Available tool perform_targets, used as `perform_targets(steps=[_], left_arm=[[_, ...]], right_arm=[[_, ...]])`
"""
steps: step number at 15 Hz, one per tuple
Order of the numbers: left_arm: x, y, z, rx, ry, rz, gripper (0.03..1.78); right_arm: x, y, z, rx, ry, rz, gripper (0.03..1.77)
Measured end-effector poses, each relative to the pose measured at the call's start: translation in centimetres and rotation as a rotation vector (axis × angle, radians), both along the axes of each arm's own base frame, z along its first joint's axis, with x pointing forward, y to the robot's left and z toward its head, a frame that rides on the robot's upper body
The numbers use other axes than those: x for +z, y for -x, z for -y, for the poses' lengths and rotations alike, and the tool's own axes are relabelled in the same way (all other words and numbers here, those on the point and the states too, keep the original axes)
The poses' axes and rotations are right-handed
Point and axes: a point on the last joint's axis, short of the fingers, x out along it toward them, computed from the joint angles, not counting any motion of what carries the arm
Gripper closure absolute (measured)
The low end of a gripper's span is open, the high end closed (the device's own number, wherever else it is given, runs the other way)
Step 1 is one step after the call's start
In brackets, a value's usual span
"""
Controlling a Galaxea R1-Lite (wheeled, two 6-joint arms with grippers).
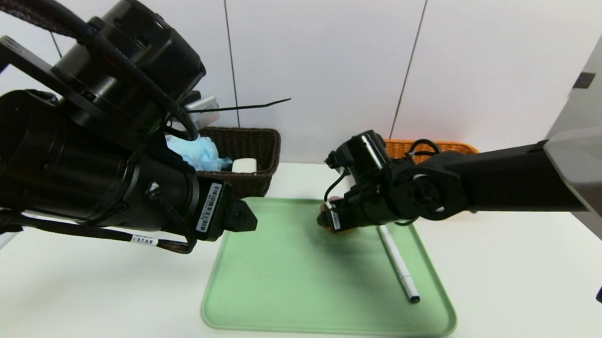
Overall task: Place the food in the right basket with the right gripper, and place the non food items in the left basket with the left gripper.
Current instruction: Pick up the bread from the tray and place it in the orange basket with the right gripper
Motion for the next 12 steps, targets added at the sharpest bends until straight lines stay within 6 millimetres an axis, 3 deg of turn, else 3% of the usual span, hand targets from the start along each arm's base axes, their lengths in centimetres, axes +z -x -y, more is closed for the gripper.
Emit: perform_targets(steps=[3,7,12], left_arm=[[0.0,0.0,0.0,-0.001,0.000,0.002,0.12],[0.1,-0.1,0.1,-0.002,0.012,0.012,0.12],[0.3,0.0,0.0,-0.001,0.015,0.017,0.12]], right_arm=[[-0.1,0.0,0.1,-0.002,0.003,-0.003,0.82],[1.8,0.8,0.9,-0.007,-0.023,0.024,1.15],[8.1,3.7,3.1,-0.013,-0.134,0.150,1.15]])
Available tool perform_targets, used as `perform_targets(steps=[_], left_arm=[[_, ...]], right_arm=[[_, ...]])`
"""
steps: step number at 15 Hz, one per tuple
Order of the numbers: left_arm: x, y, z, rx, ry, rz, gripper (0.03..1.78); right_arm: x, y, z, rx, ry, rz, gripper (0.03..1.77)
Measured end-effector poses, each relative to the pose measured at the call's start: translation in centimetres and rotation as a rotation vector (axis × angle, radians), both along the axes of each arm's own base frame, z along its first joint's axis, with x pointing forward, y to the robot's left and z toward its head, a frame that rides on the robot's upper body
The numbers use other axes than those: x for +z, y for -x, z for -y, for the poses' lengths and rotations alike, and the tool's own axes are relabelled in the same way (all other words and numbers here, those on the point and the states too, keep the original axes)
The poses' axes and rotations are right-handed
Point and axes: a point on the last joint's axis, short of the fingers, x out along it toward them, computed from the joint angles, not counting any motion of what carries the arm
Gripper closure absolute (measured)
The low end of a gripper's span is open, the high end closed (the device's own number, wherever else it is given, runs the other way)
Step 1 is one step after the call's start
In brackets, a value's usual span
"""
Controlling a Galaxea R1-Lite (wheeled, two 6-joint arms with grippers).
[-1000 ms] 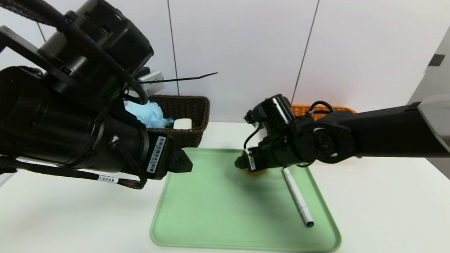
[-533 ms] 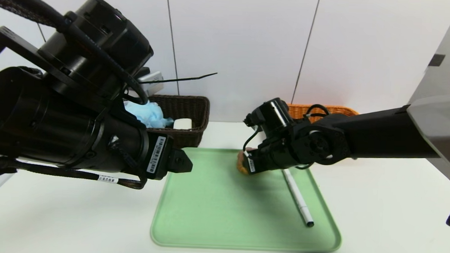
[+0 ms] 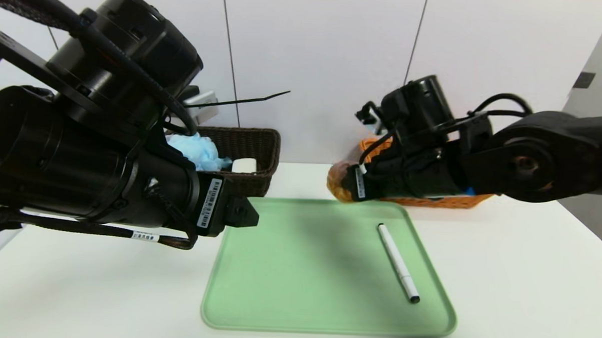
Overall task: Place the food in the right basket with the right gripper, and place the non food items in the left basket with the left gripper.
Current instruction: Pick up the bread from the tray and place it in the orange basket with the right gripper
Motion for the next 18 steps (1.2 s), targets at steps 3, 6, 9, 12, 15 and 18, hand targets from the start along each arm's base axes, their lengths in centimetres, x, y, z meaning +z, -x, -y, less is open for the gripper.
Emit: perform_targets(steps=[3,6,9,12,15,18], left_arm=[[0.1,0.1,-0.1,0.000,0.003,0.004,0.12],[0.3,0.2,-0.2,-0.001,0.005,0.008,0.12],[0.2,0.3,-0.3,-0.001,0.005,0.007,0.12],[0.2,0.3,-0.3,-0.003,0.003,0.007,0.12],[0.2,0.2,-0.2,-0.009,-0.003,0.009,0.12],[0.1,0.2,-0.2,-0.009,-0.004,0.008,0.12]], right_arm=[[3.8,1.5,2.8,-0.050,-0.060,0.092,1.15],[5.5,1.4,6.2,-0.147,-0.082,0.143,1.15],[6.0,0.4,9.7,-0.260,-0.081,0.163,1.16],[5.2,-1.3,12.1,-0.350,-0.065,0.156,1.16],[4.1,-3.9,14.2,-0.429,-0.071,0.190,1.16],[2.1,-6.3,15.8,-0.486,-0.050,0.163,1.16]])
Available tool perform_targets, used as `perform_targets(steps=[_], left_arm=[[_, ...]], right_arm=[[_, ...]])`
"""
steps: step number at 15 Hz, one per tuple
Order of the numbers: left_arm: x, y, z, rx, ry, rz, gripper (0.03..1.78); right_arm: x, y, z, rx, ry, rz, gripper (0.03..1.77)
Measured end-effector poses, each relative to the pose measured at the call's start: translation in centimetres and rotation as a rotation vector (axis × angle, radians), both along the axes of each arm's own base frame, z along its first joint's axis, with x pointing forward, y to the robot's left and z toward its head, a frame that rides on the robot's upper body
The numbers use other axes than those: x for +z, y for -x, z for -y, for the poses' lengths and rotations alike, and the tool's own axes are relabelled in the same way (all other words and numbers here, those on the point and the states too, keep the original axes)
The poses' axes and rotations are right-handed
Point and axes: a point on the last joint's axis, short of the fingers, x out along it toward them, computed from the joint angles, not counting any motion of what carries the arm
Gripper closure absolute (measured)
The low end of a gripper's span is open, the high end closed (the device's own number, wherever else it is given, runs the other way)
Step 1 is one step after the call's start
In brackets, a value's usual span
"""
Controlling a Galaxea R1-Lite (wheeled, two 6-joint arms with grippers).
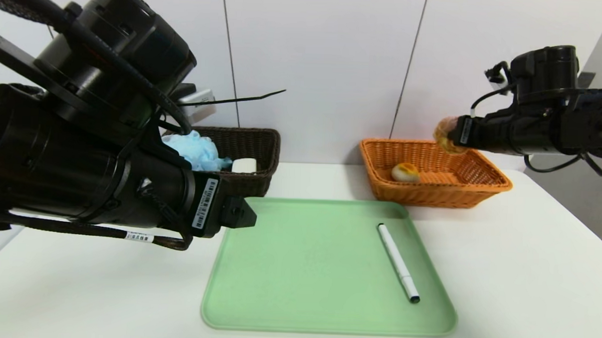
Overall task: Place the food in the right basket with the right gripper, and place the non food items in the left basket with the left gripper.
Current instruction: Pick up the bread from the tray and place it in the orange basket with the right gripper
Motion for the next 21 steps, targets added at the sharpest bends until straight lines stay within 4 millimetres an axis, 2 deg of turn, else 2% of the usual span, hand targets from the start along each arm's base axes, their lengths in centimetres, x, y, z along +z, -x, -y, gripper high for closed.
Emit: perform_targets(steps=[7,12,13,16,21], left_arm=[[-0.2,-0.1,0.1,0.002,-0.005,-0.005,0.12],[-0.2,-0.1,0.0,0.004,-0.006,-0.005,0.12],[-0.2,-0.1,0.0,0.004,-0.006,-0.006,0.12],[-0.2,-0.1,0.0,0.004,-0.007,-0.006,0.12],[-0.2,-0.1,0.0,0.004,-0.006,-0.006,0.12]], right_arm=[[-4.3,-4.4,2.4,-0.063,0.033,-0.051,1.16],[-5.8,-6.0,2.9,-0.066,0.054,-0.078,1.14],[-6.0,-6.1,2.9,-0.066,0.054,-0.083,0.99],[-6.3,-6.3,2.9,-0.066,0.054,-0.090,0.71],[-6.2,-6.0,2.9,-0.058,0.054,-0.100,0.41]])
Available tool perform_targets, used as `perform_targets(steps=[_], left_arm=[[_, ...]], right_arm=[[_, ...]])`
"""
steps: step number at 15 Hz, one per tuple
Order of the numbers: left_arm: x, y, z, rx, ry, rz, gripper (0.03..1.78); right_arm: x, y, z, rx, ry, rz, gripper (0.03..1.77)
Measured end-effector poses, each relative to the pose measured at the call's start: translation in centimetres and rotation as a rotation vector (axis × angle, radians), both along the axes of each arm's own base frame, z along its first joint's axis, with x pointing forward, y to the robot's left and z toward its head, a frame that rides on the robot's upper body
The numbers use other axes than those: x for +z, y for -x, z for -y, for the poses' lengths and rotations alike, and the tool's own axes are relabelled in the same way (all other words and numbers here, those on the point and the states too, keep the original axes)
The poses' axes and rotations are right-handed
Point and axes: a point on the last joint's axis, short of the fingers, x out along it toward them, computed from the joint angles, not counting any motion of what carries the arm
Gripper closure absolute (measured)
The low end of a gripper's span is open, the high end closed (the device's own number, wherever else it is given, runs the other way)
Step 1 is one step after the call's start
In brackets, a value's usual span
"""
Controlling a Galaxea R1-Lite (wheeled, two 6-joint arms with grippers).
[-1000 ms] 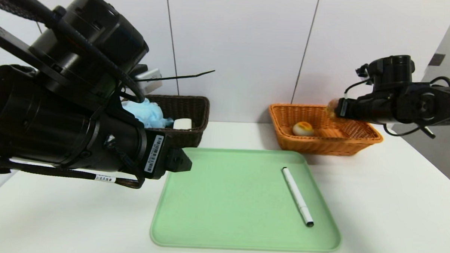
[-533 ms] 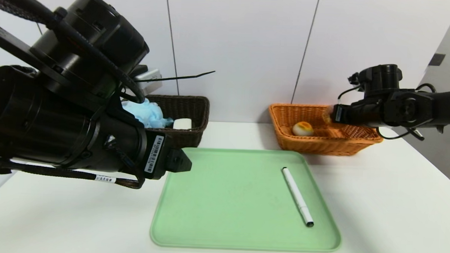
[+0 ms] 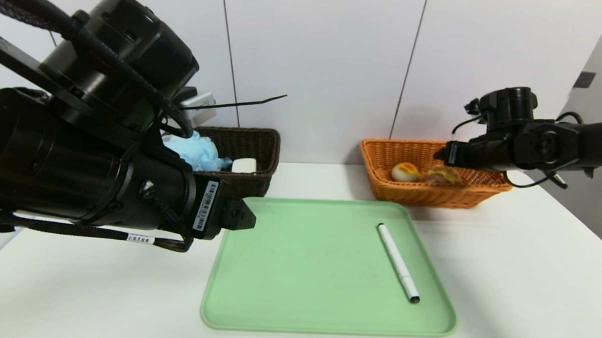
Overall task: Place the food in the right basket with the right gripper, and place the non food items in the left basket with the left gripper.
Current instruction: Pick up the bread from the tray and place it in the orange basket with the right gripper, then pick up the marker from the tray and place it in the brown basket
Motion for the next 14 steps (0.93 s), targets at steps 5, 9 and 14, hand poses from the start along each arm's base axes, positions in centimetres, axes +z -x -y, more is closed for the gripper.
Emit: perform_targets(steps=[5,9,14], left_arm=[[0.2,0.2,-0.2,0.001,0.005,0.005,0.12],[0.6,0.5,-0.6,0.025,-0.001,0.036,0.12],[1.3,0.7,-0.8,0.025,0.022,0.074,0.12]], right_arm=[[1.5,1.3,0.0,0.011,-0.007,0.010,0.26],[4.9,4.5,0.0,0.051,-0.033,0.009,0.19],[8.8,10.2,0.0,0.069,-0.038,0.005,0.14]])
